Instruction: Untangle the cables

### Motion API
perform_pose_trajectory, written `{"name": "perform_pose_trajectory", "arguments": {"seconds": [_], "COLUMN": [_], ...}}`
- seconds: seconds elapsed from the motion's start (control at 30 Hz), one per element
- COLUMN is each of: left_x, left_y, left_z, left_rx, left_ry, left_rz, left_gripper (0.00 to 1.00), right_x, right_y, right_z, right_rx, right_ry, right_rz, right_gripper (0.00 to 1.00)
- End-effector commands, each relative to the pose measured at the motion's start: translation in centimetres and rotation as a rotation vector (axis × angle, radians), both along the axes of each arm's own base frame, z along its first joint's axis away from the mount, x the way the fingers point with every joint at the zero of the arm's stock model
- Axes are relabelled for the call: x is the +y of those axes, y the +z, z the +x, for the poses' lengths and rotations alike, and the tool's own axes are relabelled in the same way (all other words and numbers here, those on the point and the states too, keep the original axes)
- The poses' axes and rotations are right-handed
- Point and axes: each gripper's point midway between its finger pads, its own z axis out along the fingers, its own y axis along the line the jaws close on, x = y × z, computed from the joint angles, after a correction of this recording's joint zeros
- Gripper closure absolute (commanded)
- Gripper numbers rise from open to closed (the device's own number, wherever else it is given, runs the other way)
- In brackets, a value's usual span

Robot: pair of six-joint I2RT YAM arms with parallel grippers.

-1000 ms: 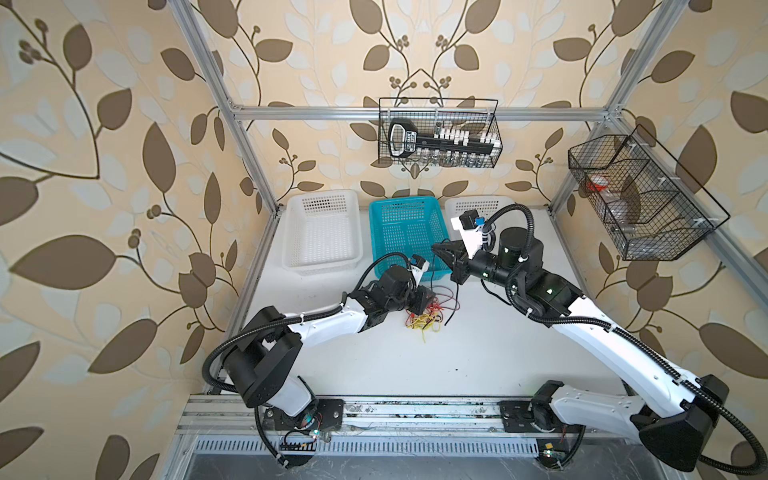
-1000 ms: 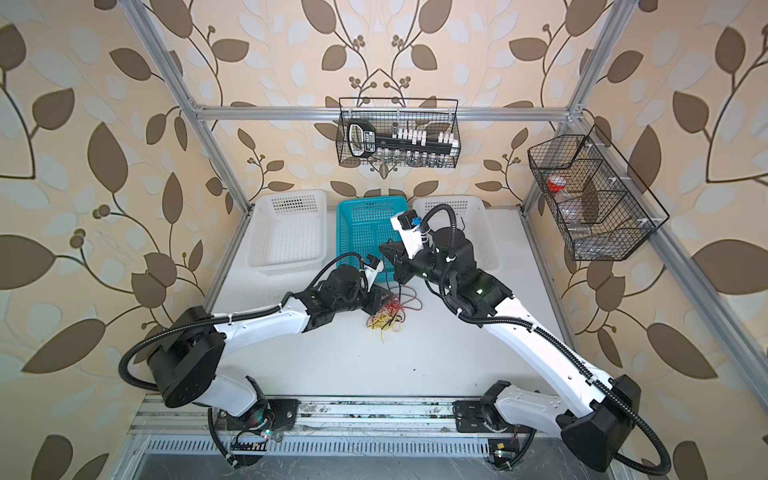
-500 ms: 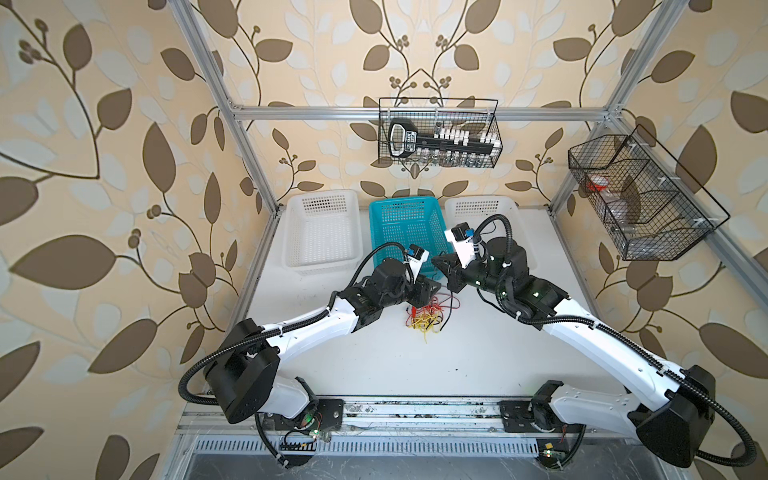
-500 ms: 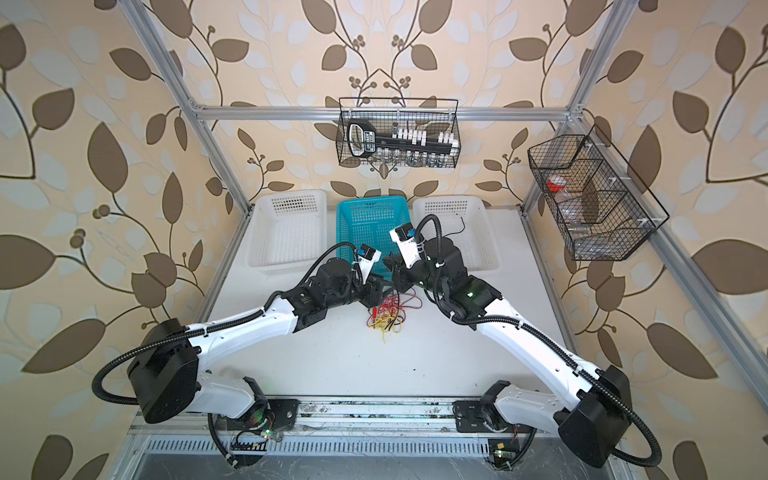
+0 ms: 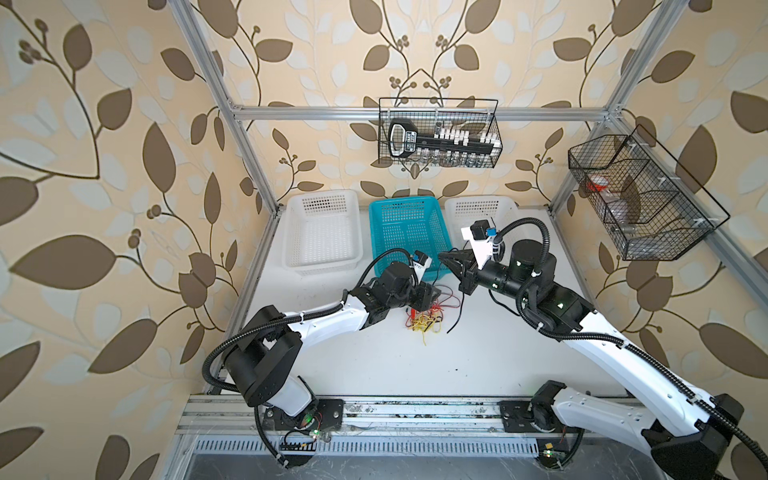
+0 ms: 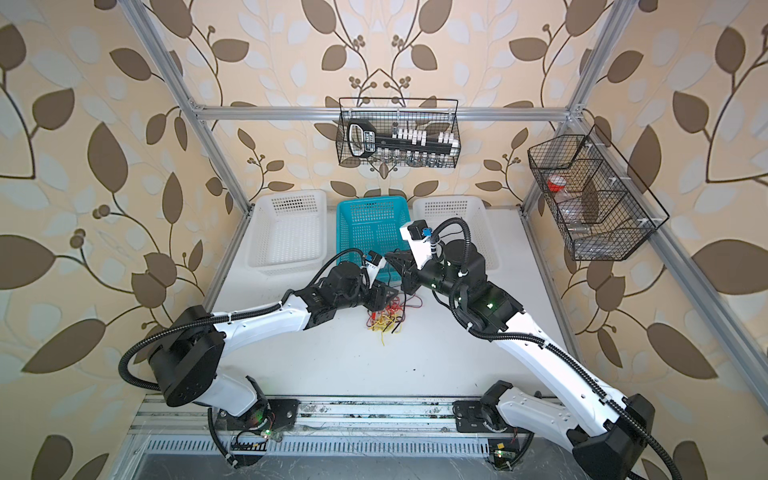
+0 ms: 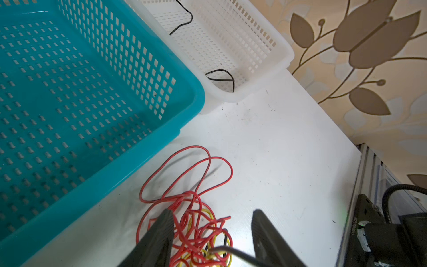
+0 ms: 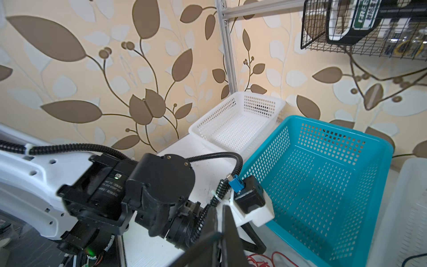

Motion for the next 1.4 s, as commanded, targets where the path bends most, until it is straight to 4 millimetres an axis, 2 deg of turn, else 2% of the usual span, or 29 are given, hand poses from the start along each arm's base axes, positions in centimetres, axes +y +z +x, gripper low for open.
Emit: {"name": "perform_pose_trajectory", "arguments": {"seconds": [0.0, 0.13, 0.2, 0.3, 0.4, 0.43, 0.57, 0.73, 0.8, 1.07, 1.37], "left_x": [-1.3, -1.4, -1.3, -1.1, -0.8, -0.5, 0.1, -0.1, -0.2, -0.7, -0.9], "left_y": [2.5, 3.1, 3.6, 4.8, 6.2, 7.4, 8.6, 9.6, 9.7, 9.2, 9.6], "left_z": [0.5, 0.4, 0.4, 0.1, -0.2, -0.4, -0.7, -1.1, -1.1, -1.2, -1.4], "left_rx": [-0.051, -0.052, -0.060, -0.080, -0.106, -0.129, -0.156, -0.141, -0.127, -0.067, -0.048], "left_ry": [-0.012, -0.022, -0.019, -0.019, -0.020, -0.021, -0.003, -0.019, -0.022, -0.025, -0.035], "left_rz": [-0.064, -0.075, -0.081, -0.099, -0.121, -0.141, -0.158, -0.194, -0.204, -0.196, -0.212], "left_gripper": [0.62, 1.00, 1.00, 1.00, 1.00, 1.00, 1.00, 1.00, 1.00, 1.00, 1.00], "right_x": [0.0, -0.8, -1.3, -1.9, -2.4, -2.4, -2.0, -1.6, -1.2, 1.4, 1.5], "right_y": [2.8, 1.8, 0.7, -2.0, -5.6, -6.8, -11.3, -14.5, -15.2, -15.0, -17.3], "right_z": [-0.7, 0.3, 1.0, 2.2, 3.1, 3.2, 2.9, 2.5, 2.4, 1.5, 2.4], "right_rx": [-0.054, -0.040, -0.019, 0.028, 0.095, 0.119, 0.186, 0.194, 0.192, 0.154, 0.170], "right_ry": [0.026, -0.044, -0.082, -0.126, -0.154, -0.150, -0.123, -0.122, -0.114, -0.023, -0.064], "right_rz": [0.056, 0.023, 0.009, -0.025, -0.053, -0.060, -0.100, -0.129, -0.126, -0.095, -0.115], "right_gripper": [1.00, 1.00, 1.00, 1.00, 1.00, 1.00, 1.00, 1.00, 1.00, 1.00, 0.96]}}
